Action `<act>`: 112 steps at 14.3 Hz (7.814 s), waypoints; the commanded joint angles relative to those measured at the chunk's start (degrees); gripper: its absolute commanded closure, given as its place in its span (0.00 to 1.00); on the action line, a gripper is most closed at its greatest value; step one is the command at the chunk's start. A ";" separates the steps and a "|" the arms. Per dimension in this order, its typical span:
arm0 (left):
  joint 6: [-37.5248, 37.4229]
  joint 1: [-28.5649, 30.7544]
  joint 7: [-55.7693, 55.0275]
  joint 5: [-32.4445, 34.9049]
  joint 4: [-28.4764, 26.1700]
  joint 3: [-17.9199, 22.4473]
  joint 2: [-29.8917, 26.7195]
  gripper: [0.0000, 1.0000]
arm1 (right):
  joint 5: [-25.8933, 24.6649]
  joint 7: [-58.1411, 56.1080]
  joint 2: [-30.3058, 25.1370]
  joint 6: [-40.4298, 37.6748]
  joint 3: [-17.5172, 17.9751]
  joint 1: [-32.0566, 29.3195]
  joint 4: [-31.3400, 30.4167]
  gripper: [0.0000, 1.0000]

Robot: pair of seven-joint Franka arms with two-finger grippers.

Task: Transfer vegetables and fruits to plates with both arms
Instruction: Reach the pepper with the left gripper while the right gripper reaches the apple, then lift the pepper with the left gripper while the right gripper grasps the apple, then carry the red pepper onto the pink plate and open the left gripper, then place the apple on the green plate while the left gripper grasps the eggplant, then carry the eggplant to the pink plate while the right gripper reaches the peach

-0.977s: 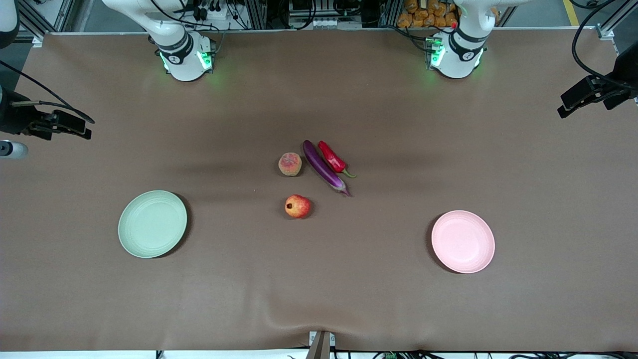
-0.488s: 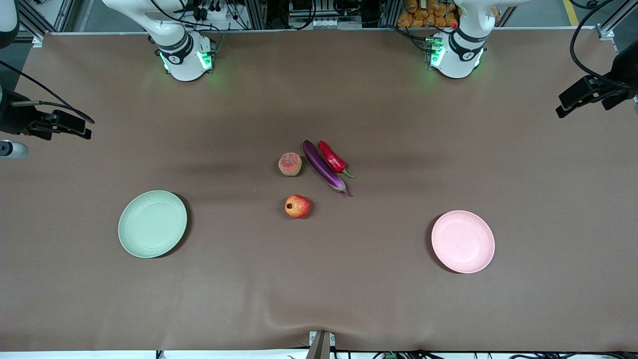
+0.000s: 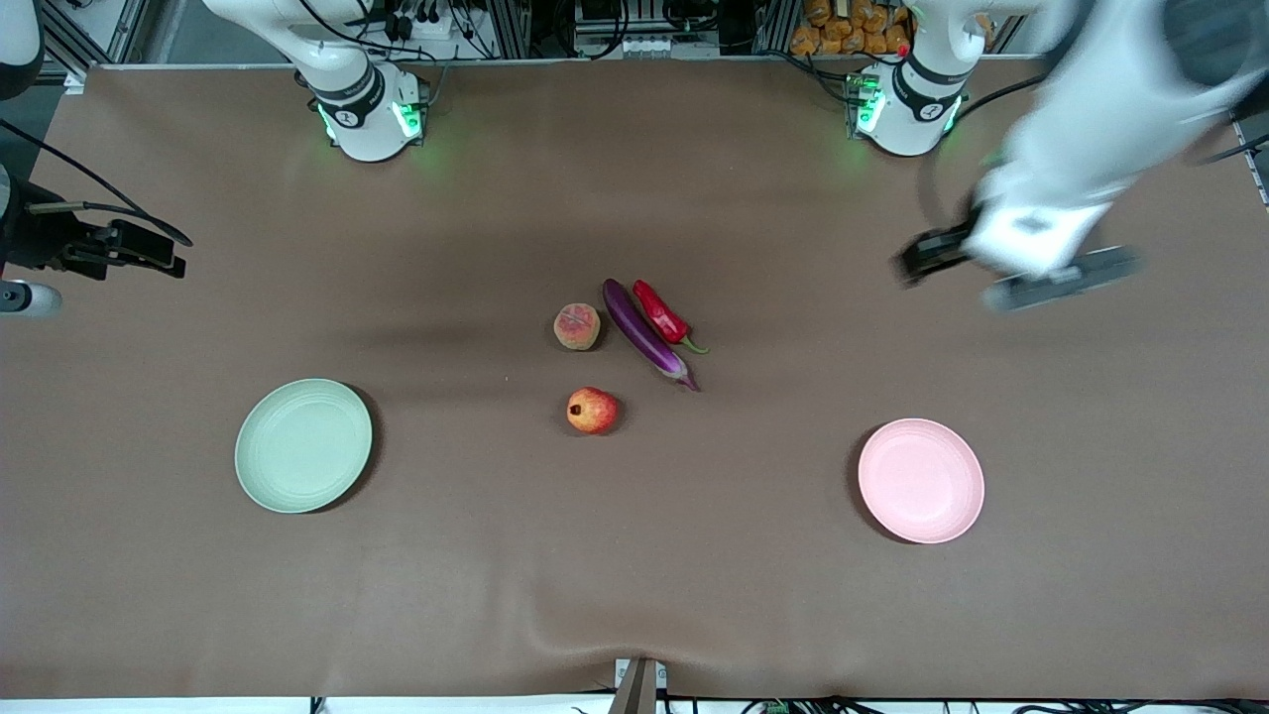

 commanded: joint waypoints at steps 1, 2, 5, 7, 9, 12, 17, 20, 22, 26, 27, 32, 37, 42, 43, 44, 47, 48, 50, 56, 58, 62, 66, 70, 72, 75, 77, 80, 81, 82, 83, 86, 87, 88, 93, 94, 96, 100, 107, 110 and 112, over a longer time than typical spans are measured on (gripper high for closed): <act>7.67 -7.10 -16.67 2.58 -0.77 -0.96 7.19 0.00 | -0.52 0.14 1.55 1.11 0.31 1.34 -0.17 0.00; 10.66 -11.05 -23.61 7.12 -0.86 -0.96 10.71 0.00 | -0.26 0.14 2.34 2.08 0.31 2.13 -0.26 0.00; 20.24 -18.37 -44.71 18.14 -0.51 -1.13 21.35 0.00 | 0.18 5.04 6.55 6.56 0.39 6.95 -0.87 0.00; 25.44 -22.41 -50.98 19.03 -0.51 -0.96 25.75 0.00 | 0.71 7.16 9.89 8.75 0.39 10.55 -0.88 0.00; 25.72 -23.31 -52.06 19.65 -0.77 -0.96 28.31 0.00 | 2.11 9.80 12.79 11.48 0.39 14.07 -0.79 0.00; 27.99 -23.31 -52.15 19.65 -0.86 -1.05 31.21 0.03 | 6.93 16.63 18.94 18.67 0.39 18.47 0.09 0.00; 31.08 -23.75 -52.86 19.65 -1.91 -1.05 33.33 0.10 | 13.01 28.87 31.15 21.51 0.39 22.43 8.69 0.00; 31.17 -24.10 -53.29 19.48 -2.62 -1.13 32.98 0.11 | 16.53 32.91 34.95 22.73 0.39 23.93 12.04 0.00; 31.08 -24.45 -54.08 19.47 -2.97 -1.13 32.72 0.12 | 16.62 34.06 36.01 25.28 0.39 25.07 12.04 0.00; 31.08 -24.80 -54.96 19.47 -6.12 -1.13 30.27 0.16 | 16.62 37.66 37.33 28.62 0.39 27.35 12.04 0.00; 31.08 -24.72 -55.14 19.47 -7.35 -1.22 29.21 0.18 | 16.62 38.11 38.03 29.24 0.39 27.97 12.04 0.00; 33.53 -25.07 -56.54 19.04 -7.98 -1.49 30.25 0.30 | 16.45 38.11 40.67 33.02 0.39 29.56 12.04 0.00; 36.09 -25.07 -57.25 19.65 -7.89 -1.49 31.57 0.71 | 16.71 42.40 42.60 37.66 0.48 30.96 12.04 0.00; 25.68 -20.34 -51.83 20.00 -8.07 -1.48 23.86 1.00 | 19.59 46.02 45.85 40.93 1.27 31.93 13.98 0.00; 22.85 -17.45 -47.71 19.92 -8.07 -1.49 20.79 1.00 | 22.83 46.02 46.64 40.93 1.27 31.84 14.07 0.00; 21.43 -14.55 -43.41 19.65 -8.15 -1.57 18.67 1.00 | 26.26 46.02 47.52 40.76 1.27 31.32 14.15 0.00; 19.75 -4.27 -28.56 19.30 -7.89 -1.49 16.89 1.00 | 34.80 45.76 50.33 40.32 1.36 30.09 14.15 0.00; 19.83 -0.24 -23.64 19.56 -7.46 -1.40 17.07 1.00 | 35.60 45.84 50.86 40.32 1.36 29.82 14.07 0.00; 19.83 6.63 -13.70 19.56 -4.04 -1.40 18.29 1.00 | 39.97 46.02 51.04 39.36 1.36 29.82 13.89 0.00; 20.44 13.69 1.02 20.09 11.26 -0.61 31.55 1.00 | 44.40 46.20 50.69 37.60 1.27 30.43 13.71 0.00; 22.02 13.43 0.93 20.09 12.24 -0.52 34.72 1.00 | 44.40 46.28 50.60 37.59 1.27 30.52 13.63 0.00; 26.16 14.22 1.02 24.91 11.97 0.97 35.96 1.00 | 44.31 46.11 49.99 35.76 1.27 30.35 13.45 0.83; 27.21 14.22 1.11 25.27 12.41 1.15 37.28 1.00 | 42.21 45.76 47.19 31.02 0.40 27.72 13.63 1.00; 27.30 13.70 -0.21 25.19 12.06 1.85 37.11 0.00 | 32.72 45.67 41.82 25.82 -0.49 24.29 13.98 1.00; 26.95 13.34 -0.38 24.84 10.92 1.16 36.85 0.00 | 29.91 45.23 40.15 25.21 -0.40 22.53 13.98 1.00; 21.01 12.72 -1.51 23.87 10.65 -3.12 34.65 0.00 | 24.99 41.47 36.64 21.61 -0.40 19.55 13.72 1.00; 16.51 12.64 -11.13 22.73 10.65 -9.19 33.86 0.00 | 21.21 36.47 34.97 18.62 -0.40 16.65 13.37 1.00; 14.82 7.74 -32.39 22.73 9.95 -16.41 34.47 0.00 | 13.31 31.01 31.72 16.50 -0.40 14.88 11.61 1.00; 14.91 3.28 -41.60 22.73 10.04 -16.43 34.65 0.00 | 11.37 29.08 31.01 16.59 -0.40 14.18 10.82 1.00; 15.52 -0.86 -49.52 22.99 10.04 -16.34 35.17 0.00 | 10.91 26.45 30.83 16.59 -0.40 13.13 10.29 1.00; 15.96 -3.86 -54.56 23.43 10.04 -16.25 35.96 0.00 | 10.82 24.07 30.74 16.59 -0.40 11.90 9.94 1.00; 18.51 -10.45 -63.37 22.90 9.60 -16.16 37.46 0.00 | 9.07 14.59 30.65 16.59 -0.57 6.90 8.80 1.00; 19.12 -12.57 -65.92 23.34 9.43 -16.08 38.33 0.00 | 7.85 10.99 30.65 16.67 -0.57 5.05 8.53 1.00; 20.26 -14.07 -68.65 23.69 9.42 -15.38 38.95 0.00 | 6.44 8.08 30.74 16.68 -0.66 3.56 8.36 1.00; 28.95 -23.47 -75.17 24.13 8.90 -5.55 41.41 0.00 | -2.78 4.37 31.97 19.65 -0.57 1.26 7.04 1.00; 30.11 -24.70 -75.79 24.13 8.90 -4.14 42.02 0.00 | -3.76 2.10 33.19 21.49 -0.57 0.65 7.12 1.00; 31.08 -25.59 -75.80 24.22 8.81 -3.59 42.99 0.06 | -3.94 -0.73 35.48 24.83 -0.57 -0.41 7.39 1.00; 30.82 -24.54 -72.99 26.50 7.14 -3.59 42.38 1.00 | -3.94 -4.69 39.26 29.50 -0.57 -2.08 7.21 0.90; 20.03 -14.10 -58.51 26.60 7.05 -3.95 33.00 1.00 | -3.68 -4.52 39.79 30.56 -0.40 -0.86 7.82 0.00; 17.73 -6.99 -48.41 26.15 7.31 -4.21 29.03 1.00 | -2.81 -3.82 38.57 29.08 -0.13 1.34 7.91 0.00; 17.72 -1.63 -40.42 26.07 7.84 -4.12 27.80 1.00 | -1.41 0.46 37.77 25.04 0.04 4.32 7.91 0.00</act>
